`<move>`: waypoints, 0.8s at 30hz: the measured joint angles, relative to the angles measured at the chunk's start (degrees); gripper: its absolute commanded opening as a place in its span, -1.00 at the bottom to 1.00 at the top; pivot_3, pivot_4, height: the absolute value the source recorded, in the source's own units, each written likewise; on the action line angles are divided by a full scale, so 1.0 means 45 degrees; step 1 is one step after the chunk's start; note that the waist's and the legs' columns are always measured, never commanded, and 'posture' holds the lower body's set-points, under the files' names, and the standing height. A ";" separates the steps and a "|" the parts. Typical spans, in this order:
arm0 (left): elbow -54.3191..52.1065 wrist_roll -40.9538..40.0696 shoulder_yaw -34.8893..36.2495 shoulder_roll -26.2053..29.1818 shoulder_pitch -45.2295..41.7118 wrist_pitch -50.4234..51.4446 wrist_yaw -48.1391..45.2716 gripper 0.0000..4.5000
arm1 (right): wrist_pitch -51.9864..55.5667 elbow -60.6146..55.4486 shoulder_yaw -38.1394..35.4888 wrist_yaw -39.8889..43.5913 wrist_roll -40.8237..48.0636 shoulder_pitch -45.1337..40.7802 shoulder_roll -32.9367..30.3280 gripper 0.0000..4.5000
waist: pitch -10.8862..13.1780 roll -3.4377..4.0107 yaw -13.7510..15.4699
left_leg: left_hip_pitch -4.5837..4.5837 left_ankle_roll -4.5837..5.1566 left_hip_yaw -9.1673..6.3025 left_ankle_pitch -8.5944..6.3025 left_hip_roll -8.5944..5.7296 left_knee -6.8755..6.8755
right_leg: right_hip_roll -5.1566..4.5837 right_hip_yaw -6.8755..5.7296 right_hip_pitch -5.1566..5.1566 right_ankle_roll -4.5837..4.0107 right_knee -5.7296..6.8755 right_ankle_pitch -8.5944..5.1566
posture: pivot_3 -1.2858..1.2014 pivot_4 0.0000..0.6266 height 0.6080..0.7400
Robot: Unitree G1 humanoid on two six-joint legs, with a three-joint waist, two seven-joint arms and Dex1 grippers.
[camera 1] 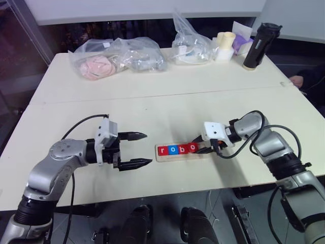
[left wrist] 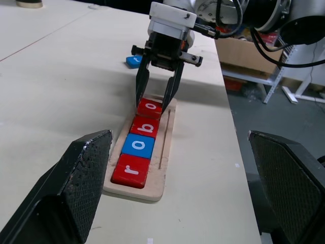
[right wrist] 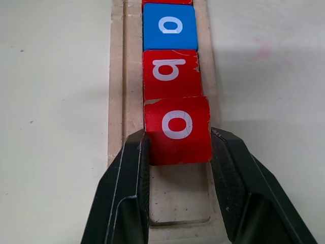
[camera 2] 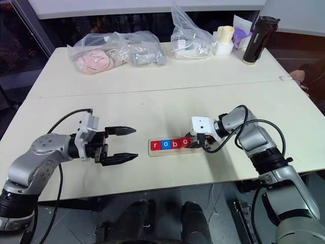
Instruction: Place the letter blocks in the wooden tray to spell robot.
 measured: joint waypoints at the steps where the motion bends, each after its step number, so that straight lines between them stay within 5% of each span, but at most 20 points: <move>1: 0.0000 0.0000 0.0000 0.0000 0.0000 -0.0001 0.0000 1.00 | 0.0003 0.0000 0.0000 0.0027 0.0000 0.0000 0.0000 -0.51 | 0.0000 0.0000 -0.0001 | 0.0000 0.0000 0.0000 0.0000 0.0000 0.0000 | 0.0000 0.0000 0.0000 0.0000 0.0000 0.0000 | 0.03 -0.52 0.77; 19: 0.0001 0.0002 -0.0007 -0.0060 -0.0021 -0.0004 0.0009 1.00 | 0.0011 -0.0001 0.0001 0.0100 -0.0013 -0.0012 0.0002 -0.51 | 0.0000 0.0000 -0.0001 | 0.0000 -0.0001 0.0000 0.0001 0.0000 0.0001 | 0.0000 0.0000 0.0000 0.0001 0.0002 0.0001 | 0.03 -0.52 0.77; 20: 0.0001 0.0002 -0.0007 -0.0062 -0.0021 -0.0004 0.0013 1.00 | 0.0011 -0.0001 0.0001 0.0095 -0.0014 -0.0021 0.0002 -0.04 | 0.0000 0.0000 -0.0001 | 0.0000 -0.0001 0.0000 0.0001 0.0000 0.0001 | 0.0001 0.0000 0.0000 0.0001 0.0002 0.0001 | 0.03 -0.52 0.77; 24: 0.0001 0.0002 -0.0008 -0.0064 -0.0021 -0.0004 0.0027 1.00 | 0.0194 -0.0135 0.0000 0.0096 0.0010 -0.0042 0.0003 0.84 | 0.0000 0.0000 -0.0001 | 0.0000 -0.0001 0.0000 0.0001 0.0000 0.0001 | 0.0001 0.0000 -0.0001 0.0001 0.0003 0.0001 | 0.03 -0.52 0.77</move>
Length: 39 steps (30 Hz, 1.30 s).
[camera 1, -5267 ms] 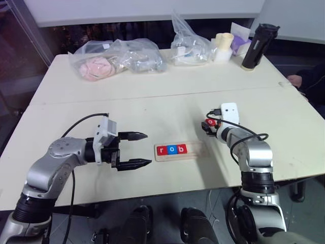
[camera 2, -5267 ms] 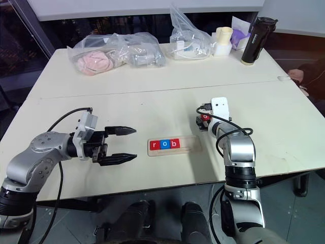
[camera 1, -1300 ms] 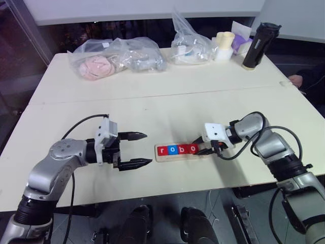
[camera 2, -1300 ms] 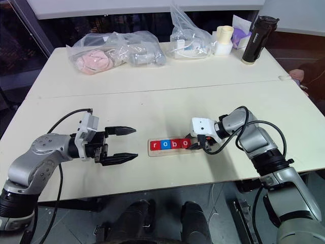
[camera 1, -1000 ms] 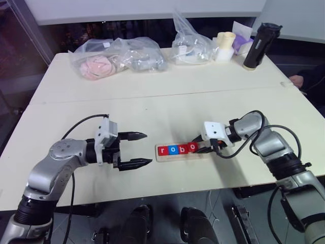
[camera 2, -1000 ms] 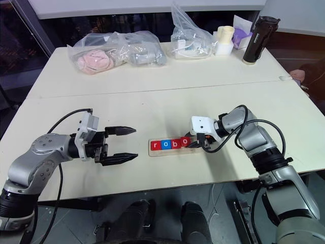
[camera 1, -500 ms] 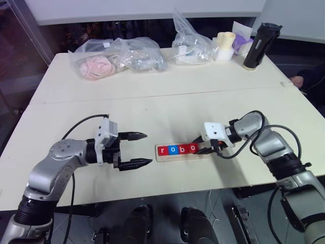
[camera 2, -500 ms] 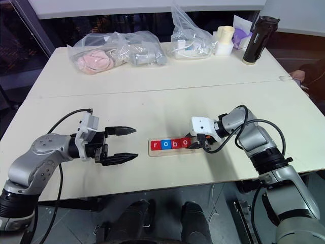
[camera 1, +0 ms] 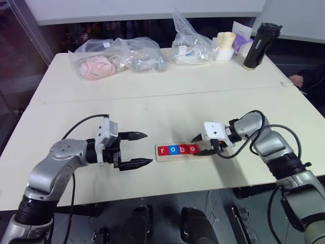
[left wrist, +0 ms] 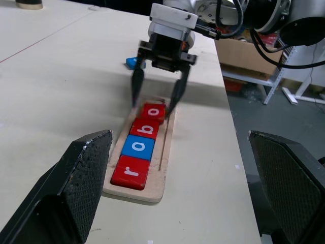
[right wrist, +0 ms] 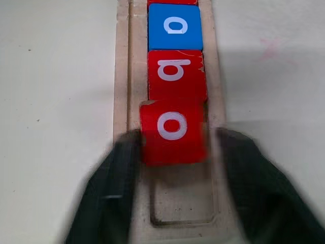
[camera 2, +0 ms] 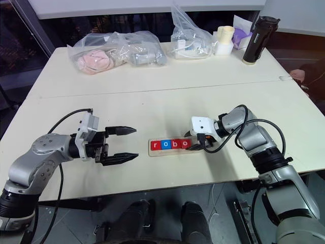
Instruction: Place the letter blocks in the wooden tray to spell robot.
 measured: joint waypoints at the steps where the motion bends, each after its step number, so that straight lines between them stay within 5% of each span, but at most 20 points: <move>1: 0.0000 0.0000 0.0000 0.0000 0.0001 0.0000 0.0011 1.00 | 0.0117 -0.0099 0.0000 0.0008 0.0020 0.0000 0.0000 0.97 | 0.0000 0.0000 0.0001 | 0.0000 0.0000 0.0000 0.0000 0.0000 0.0000 | 0.0000 0.0000 0.0000 0.0000 0.0000 0.0000 | 0.03 -0.52 0.77; 33: 0.0004 0.0003 -0.0043 -0.0185 -0.0119 -0.0001 0.0070 1.00 | -0.0174 0.0614 -0.0296 -0.0969 -0.0097 -0.0425 0.0401 0.97 | 0.0000 0.0000 -0.0007 | 0.0000 -0.0002 0.0001 0.0004 -0.0001 0.0009 | 0.0003 0.0001 -0.0002 0.0002 0.0016 0.0002 | 0.03 -0.52 0.77; 39: -0.0004 0.0004 -0.0043 -0.0188 -0.0112 0.0000 0.0088 1.00 | 0.0743 -0.0921 -0.0699 -0.0549 0.0491 -0.0257 -0.0182 0.97 | 0.0000 0.0000 0.0021 | 0.0000 -0.0002 0.0000 0.0003 -0.0001 0.0009 | 0.0000 0.0002 -0.0002 0.0004 0.0015 0.0003 | 0.03 -0.52 0.77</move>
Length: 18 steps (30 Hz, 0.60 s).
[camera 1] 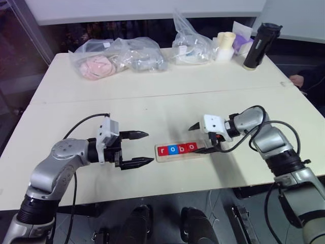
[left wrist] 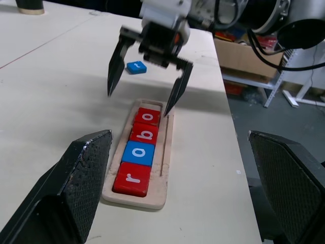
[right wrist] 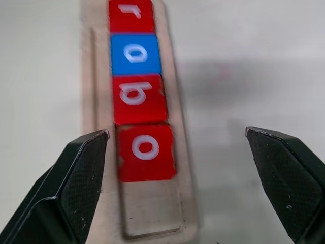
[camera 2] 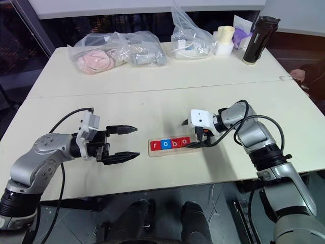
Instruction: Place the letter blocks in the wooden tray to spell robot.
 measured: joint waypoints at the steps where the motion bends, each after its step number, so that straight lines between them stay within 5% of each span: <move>1: 0.0002 0.0000 0.0000 0.0000 0.0000 0.0000 0.0001 1.00 | 0.0227 -0.0243 -0.0217 -0.0047 0.0163 0.0086 -0.0098 0.97 | 0.0000 0.0000 -0.0003 | 0.0000 0.0000 0.0001 0.0000 0.0000 0.0001 | -0.0001 0.0001 0.0001 -0.0001 0.0000 -0.0001 | 0.03 -0.52 0.77; 5: 0.0000 0.0001 -0.0001 -0.0005 0.0000 -0.0003 0.0000 1.00 | 0.1551 -0.0949 -0.1415 -0.1312 0.0641 0.0436 -0.0164 0.97 | 0.0000 0.0000 -0.0006 | 0.0000 -0.0001 -0.0001 0.0000 0.0002 0.0001 | -0.0004 0.0004 -0.0002 -0.0007 0.0006 -0.0003 | 0.03 -0.52 0.77; 10: 0.0005 0.0004 -0.0008 -0.0050 0.0003 -0.0018 -0.0011 1.00 | 0.4147 -0.1781 -0.3079 -0.5658 -0.0264 0.1403 0.0391 0.97 | -0.0004 -0.0004 0.0005 | 0.0000 -0.0002 -0.0001 -0.0001 0.0001 -0.0006 | -0.0007 0.0025 -0.0009 -0.0011 0.0004 -0.0005 | 0.03 -0.52 0.77; 18: 0.0208 0.0037 -0.0297 -0.0168 -0.0197 -0.0090 -0.0214 1.00 | 1.1687 -0.3981 -0.5340 -1.2589 -0.1776 0.1776 0.4266 0.97 | -0.0008 0.0005 -0.0012 | 0.0000 -0.0019 0.0014 0.0013 0.0000 -0.0004 | -0.0002 0.0054 -0.0051 -0.0017 0.0086 -0.0008 | 0.03 -0.52 0.77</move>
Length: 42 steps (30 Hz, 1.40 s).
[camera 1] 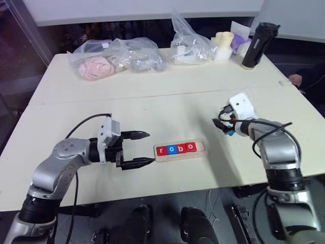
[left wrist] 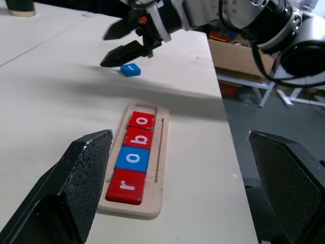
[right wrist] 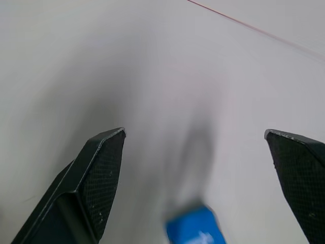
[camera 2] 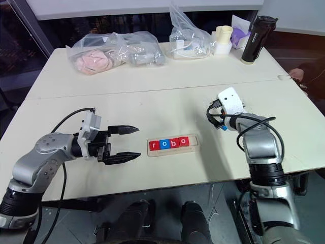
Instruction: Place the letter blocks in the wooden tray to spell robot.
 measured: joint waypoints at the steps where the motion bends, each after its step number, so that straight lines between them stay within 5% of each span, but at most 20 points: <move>1: 0.0074 0.0004 -0.0094 -0.0042 -0.0077 -0.0023 -0.0047 1.00 | 0.0835 -0.0341 -0.0336 -0.0741 -0.0162 -0.0095 0.0621 0.97 | 0.0000 0.0001 0.0001 | 0.0000 -0.0003 0.0000 0.0003 0.0000 -0.0001 | 0.0002 -0.0003 -0.0002 0.0000 0.0006 0.0000 | 0.03 -0.52 0.77; 11: 0.0424 0.0021 -0.0204 -0.0131 -0.0355 -0.0209 -0.0242 1.00 | 0.4375 -0.1819 -0.1670 -0.5007 -0.1236 -0.0390 0.4282 0.97 | -0.0006 0.0011 -0.0034 | 0.0002 -0.0002 0.0001 0.0009 -0.0007 0.0002 | 0.0015 -0.0011 -0.0009 0.0002 0.0028 0.0001 | 0.03 -0.52 0.77; 25: 0.0399 0.0021 -0.0206 -0.0118 -0.0339 -0.0208 -0.0151 1.00 | 0.4122 -0.0894 -0.5882 -0.7765 -0.0790 -0.2655 0.6817 0.97 | -0.0009 0.0018 -0.0307 | 0.0048 -0.0003 -0.0002 0.0010 -0.0002 -0.0018 | 0.0029 -0.0011 0.0016 0.0004 0.0041 0.0000 | 0.03 -0.52 0.77; 29: 0.0340 0.0019 -0.0196 -0.0102 -0.0255 -0.0205 -0.0024 1.00 | 0.3947 -0.0778 -0.6172 -0.8175 -0.0548 -0.2742 0.6815 0.40 | -0.0010 0.0019 -0.0333 | 0.0053 -0.0003 -0.0001 0.0010 -0.0001 -0.0022 | 0.0029 -0.0009 0.0019 0.0003 0.0041 -0.0001 | 0.03 -0.52 0.77; 33: 0.0229 0.0013 -0.0197 -0.0094 -0.0167 -0.0196 0.0070 1.00 | 0.4017 -0.0770 -0.5721 -0.8115 -0.0437 -0.2584 0.6773 -0.51 | -0.0010 0.0020 -0.0388 | 0.0057 -0.0002 -0.0001 0.0010 0.0004 -0.0028 | 0.0031 -0.0008 0.0018 0.0001 0.0042 -0.0002 | 0.03 -0.52 0.77; 42: 0.0183 0.0012 -0.0199 -0.0100 -0.0167 -0.0196 0.0190 1.00 | 0.4661 -0.0914 -0.3713 -0.6920 -0.0011 -0.1740 0.5519 -0.50 | -0.0011 0.0021 -0.0415 | 0.0061 -0.0002 -0.0002 0.0010 0.0012 -0.0033 | 0.0039 -0.0008 0.0018 -0.0002 0.0036 -0.0006 | 0.03 -0.52 0.77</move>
